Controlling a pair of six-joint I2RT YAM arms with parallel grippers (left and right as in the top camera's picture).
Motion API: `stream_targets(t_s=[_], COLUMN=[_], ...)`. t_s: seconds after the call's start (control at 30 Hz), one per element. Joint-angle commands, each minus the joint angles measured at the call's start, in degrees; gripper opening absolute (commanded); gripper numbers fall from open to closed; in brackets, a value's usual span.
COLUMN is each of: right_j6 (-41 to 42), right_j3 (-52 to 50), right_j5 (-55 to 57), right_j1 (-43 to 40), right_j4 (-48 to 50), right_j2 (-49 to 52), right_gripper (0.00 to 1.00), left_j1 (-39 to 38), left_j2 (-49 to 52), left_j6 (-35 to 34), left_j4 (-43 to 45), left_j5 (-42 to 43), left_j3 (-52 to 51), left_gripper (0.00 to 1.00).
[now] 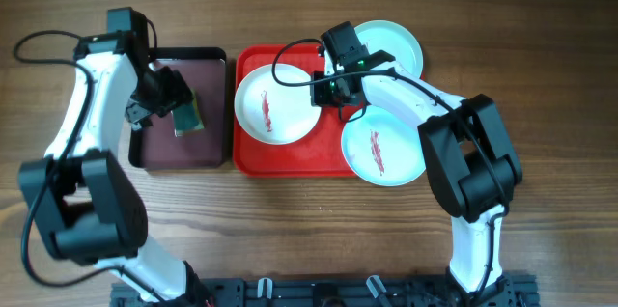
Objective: Clean dirty plates on tray and stack at the side
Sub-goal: 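Grasp the green sponge with the left gripper and lift it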
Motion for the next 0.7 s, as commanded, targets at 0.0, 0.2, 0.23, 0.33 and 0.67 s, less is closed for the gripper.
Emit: stream_targets(t_s=[0.0,0.2,0.23,0.33,0.67], right_j6=[1.22,1.2,1.22,1.2,1.2], right_j3=[-0.2,-0.2,-0.2,-0.2,-0.2], right_j5=[1.81,1.81,1.81,1.81,1.84], right_j1=[0.07,0.07,0.07,0.07,0.07], right_j4=[0.07,0.09,0.09,0.13,0.13], right_j2=[2.21,2.21,2.21,2.21,2.21], right_gripper=[0.05,0.05,0.05,0.05,0.05], left_j1=[0.28,0.28,0.28,0.22,0.0], left_j2=[4.2,6.97,7.1,7.91,10.71], left_j6=[8.35,9.94,9.94,10.03,9.92], left_j4=[1.88,5.25,5.49,6.54,7.1], left_j5=[2.75,3.98,4.15,4.81,5.88], left_j3=[0.63,0.63,0.63,0.63,0.63], left_gripper=[0.76,0.75,0.74,0.71,0.67])
